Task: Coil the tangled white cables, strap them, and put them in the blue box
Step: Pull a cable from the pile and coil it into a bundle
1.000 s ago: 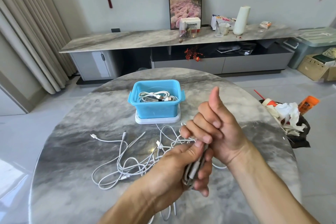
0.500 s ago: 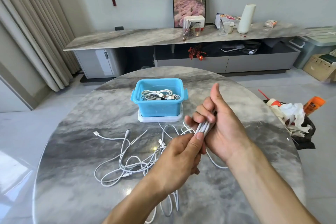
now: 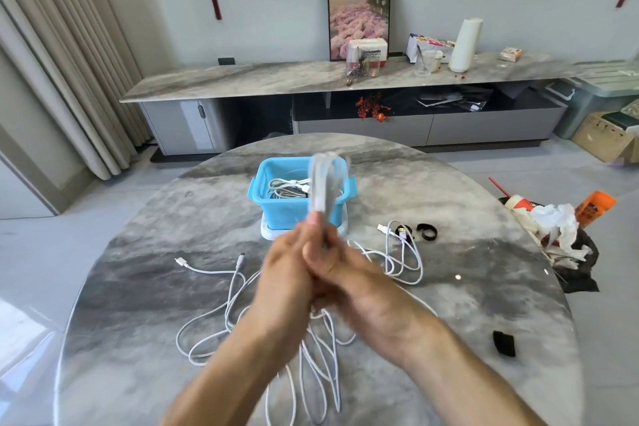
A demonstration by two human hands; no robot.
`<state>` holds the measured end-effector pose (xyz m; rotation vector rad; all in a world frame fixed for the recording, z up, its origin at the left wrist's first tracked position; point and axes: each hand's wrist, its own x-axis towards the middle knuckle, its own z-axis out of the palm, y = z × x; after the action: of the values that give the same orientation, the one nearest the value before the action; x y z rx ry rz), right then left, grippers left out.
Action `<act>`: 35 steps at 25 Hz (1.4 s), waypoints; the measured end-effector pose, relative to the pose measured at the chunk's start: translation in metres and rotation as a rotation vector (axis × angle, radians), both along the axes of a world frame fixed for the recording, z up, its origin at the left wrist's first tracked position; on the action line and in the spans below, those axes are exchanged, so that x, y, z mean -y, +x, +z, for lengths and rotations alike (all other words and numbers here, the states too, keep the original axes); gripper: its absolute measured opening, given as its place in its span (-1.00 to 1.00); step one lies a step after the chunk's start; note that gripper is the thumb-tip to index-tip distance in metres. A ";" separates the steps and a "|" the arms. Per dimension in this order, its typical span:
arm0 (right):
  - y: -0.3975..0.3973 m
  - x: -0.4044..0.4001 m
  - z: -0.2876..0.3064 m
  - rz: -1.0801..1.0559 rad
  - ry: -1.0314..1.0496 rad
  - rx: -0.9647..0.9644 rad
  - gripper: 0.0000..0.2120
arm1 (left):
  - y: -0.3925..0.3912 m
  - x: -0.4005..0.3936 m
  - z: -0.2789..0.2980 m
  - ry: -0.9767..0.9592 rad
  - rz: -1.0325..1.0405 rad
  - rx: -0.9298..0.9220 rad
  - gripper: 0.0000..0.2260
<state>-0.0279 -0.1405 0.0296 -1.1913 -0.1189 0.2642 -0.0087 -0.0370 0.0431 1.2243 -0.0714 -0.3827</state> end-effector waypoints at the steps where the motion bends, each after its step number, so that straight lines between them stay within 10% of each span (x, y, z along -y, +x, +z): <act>1: -0.004 -0.007 -0.001 0.090 -0.049 -0.007 -0.70 | 0.007 -0.008 0.007 -0.092 0.040 -0.020 -0.70; 4: 0.000 0.007 -0.008 0.188 -0.513 0.025 -0.89 | 0.023 -0.033 0.027 -0.323 0.061 -0.037 -0.68; 7: 0.007 0.040 -0.002 -0.051 -1.057 0.204 -0.58 | 0.037 -0.051 0.036 -0.355 0.113 0.003 -0.67; 12: 0.001 0.078 0.024 -0.312 -0.102 0.137 -0.65 | 0.041 -0.058 0.032 0.286 0.237 0.439 -0.62; 17: -0.004 0.076 0.031 -0.288 0.098 0.095 -0.78 | 0.027 -0.043 0.023 0.758 0.161 0.782 -0.60; 25: -0.009 0.074 0.044 -0.287 0.184 0.080 -0.72 | 0.024 -0.035 0.002 1.014 -0.102 1.032 -0.64; 35: -0.004 0.068 0.050 -0.358 0.312 0.084 -0.76 | 0.017 -0.023 -0.001 0.694 -0.298 0.803 -0.61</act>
<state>-0.0316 -0.2081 0.0797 -0.8932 -0.0170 -0.1167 0.0080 -0.0143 0.0421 2.0070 -0.8778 -0.1446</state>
